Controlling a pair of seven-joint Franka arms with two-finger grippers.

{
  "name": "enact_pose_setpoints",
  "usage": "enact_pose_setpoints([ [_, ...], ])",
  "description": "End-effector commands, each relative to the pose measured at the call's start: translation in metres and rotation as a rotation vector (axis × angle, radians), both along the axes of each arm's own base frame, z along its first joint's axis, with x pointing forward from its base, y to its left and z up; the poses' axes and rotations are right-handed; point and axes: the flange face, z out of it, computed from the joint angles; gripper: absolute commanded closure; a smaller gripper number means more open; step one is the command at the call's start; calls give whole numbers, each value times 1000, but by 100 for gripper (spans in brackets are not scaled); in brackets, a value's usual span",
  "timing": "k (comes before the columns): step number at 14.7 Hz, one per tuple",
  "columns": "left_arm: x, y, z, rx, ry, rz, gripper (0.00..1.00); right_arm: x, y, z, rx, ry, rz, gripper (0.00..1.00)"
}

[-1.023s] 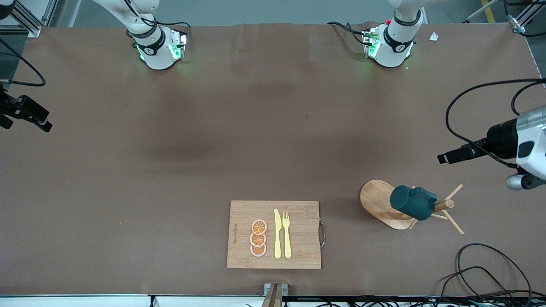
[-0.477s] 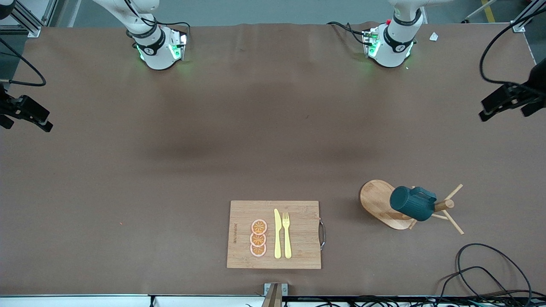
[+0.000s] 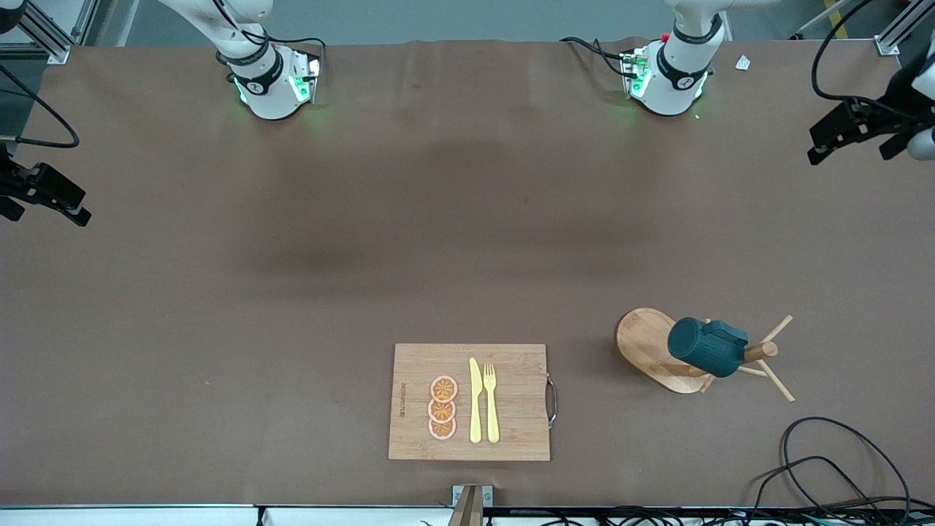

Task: Pass cup and hang on rack

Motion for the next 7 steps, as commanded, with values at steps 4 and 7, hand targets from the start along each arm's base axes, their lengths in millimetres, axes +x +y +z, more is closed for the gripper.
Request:
enact_pose_setpoints([
  [4,-22,-3,-11,-22,23,-9,0,-7,1,0,9,-7,5,0],
  [7,-20,-11,-11,-21,22,-47,0,-7,1,0,9,-7,5,0],
])
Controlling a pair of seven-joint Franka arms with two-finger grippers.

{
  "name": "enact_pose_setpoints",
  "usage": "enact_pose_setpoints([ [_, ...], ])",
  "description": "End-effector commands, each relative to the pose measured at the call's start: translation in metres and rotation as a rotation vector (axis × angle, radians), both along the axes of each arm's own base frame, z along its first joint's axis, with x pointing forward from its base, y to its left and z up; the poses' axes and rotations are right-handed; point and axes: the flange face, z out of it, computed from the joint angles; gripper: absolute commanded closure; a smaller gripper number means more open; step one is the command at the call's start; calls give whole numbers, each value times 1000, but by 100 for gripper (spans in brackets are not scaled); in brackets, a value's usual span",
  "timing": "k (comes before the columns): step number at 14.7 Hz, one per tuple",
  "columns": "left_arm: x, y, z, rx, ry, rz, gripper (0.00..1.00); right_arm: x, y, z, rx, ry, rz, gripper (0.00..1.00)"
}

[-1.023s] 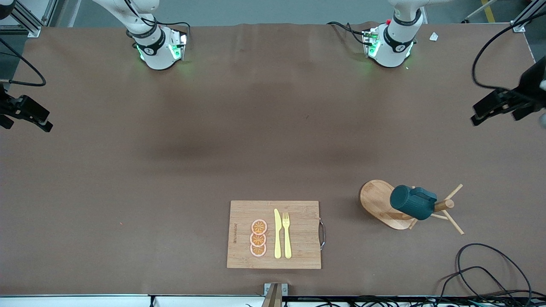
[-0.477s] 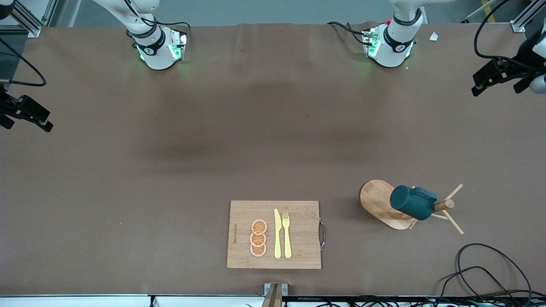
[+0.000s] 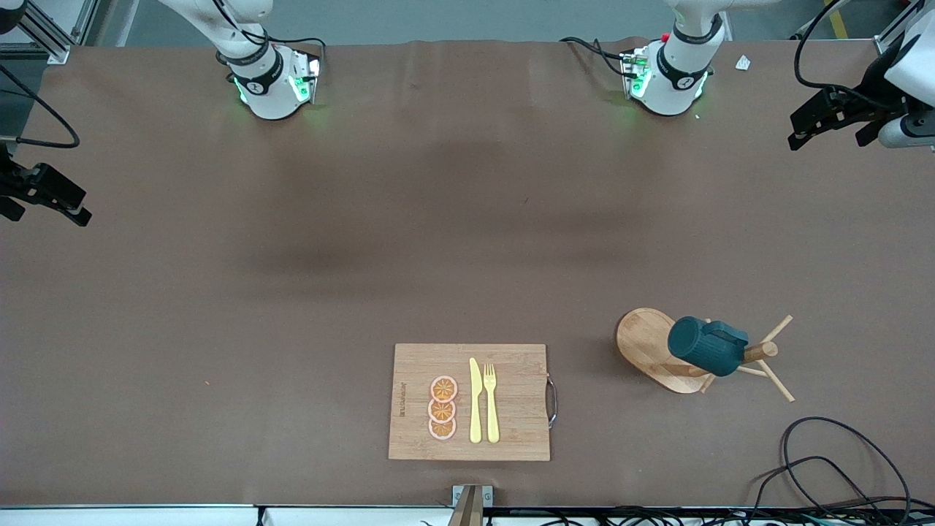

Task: Pass cup and hang on rack

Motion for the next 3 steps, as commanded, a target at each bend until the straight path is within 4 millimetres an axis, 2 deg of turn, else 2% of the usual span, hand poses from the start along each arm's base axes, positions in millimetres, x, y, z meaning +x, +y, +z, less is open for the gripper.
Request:
enact_pose_setpoints([
  [1,-3,-6,2,-9,-10,-45,0,-7,1,0,8,-8,5,0],
  [3,-2,-6,1,-9,-9,-45,0,-7,0,0,8,-8,3,0],
])
